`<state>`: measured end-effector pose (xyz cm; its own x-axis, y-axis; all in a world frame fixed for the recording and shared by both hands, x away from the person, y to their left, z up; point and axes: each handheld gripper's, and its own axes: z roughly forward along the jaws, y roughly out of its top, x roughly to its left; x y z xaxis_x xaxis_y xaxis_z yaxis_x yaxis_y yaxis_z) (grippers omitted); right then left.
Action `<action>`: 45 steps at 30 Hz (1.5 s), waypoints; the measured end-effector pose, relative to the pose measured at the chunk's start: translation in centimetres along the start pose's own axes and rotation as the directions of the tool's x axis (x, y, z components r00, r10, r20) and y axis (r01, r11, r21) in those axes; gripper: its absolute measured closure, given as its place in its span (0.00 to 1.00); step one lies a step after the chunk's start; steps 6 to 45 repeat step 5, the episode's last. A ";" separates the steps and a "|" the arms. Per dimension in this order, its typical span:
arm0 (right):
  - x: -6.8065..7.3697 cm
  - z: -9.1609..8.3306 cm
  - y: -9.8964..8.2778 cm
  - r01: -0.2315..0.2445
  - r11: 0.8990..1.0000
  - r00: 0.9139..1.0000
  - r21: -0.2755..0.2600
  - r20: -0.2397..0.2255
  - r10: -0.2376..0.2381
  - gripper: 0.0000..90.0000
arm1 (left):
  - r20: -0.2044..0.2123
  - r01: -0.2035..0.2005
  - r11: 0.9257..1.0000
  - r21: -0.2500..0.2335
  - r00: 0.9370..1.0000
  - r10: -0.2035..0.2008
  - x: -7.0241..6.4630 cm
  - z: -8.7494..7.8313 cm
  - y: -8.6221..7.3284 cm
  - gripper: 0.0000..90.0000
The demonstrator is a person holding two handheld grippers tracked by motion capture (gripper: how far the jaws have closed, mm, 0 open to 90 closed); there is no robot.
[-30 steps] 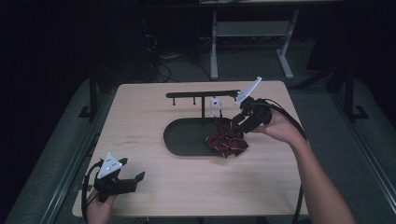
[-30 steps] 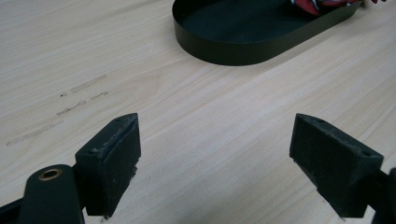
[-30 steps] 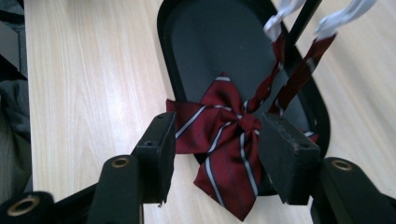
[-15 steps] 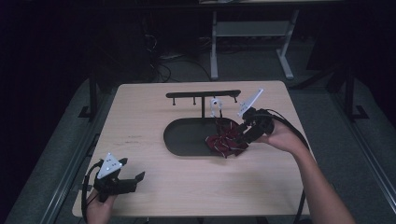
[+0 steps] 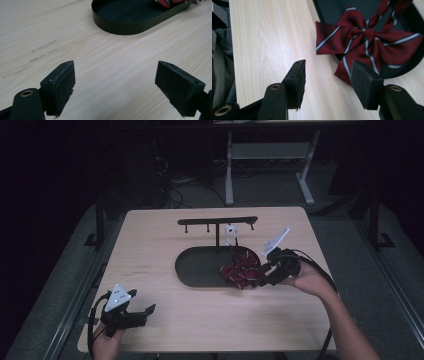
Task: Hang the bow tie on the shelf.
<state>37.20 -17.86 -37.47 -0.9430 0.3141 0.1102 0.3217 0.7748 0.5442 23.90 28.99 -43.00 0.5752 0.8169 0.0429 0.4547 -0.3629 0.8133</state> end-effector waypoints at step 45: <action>1.0 0.7 -1.5 -0.010 1.000 1.000 -0.007 -0.003 0.010 0.49 | 0.002 -0.006 1.000 0.004 1.000 0.006 0.0 0.0 0.0 0.18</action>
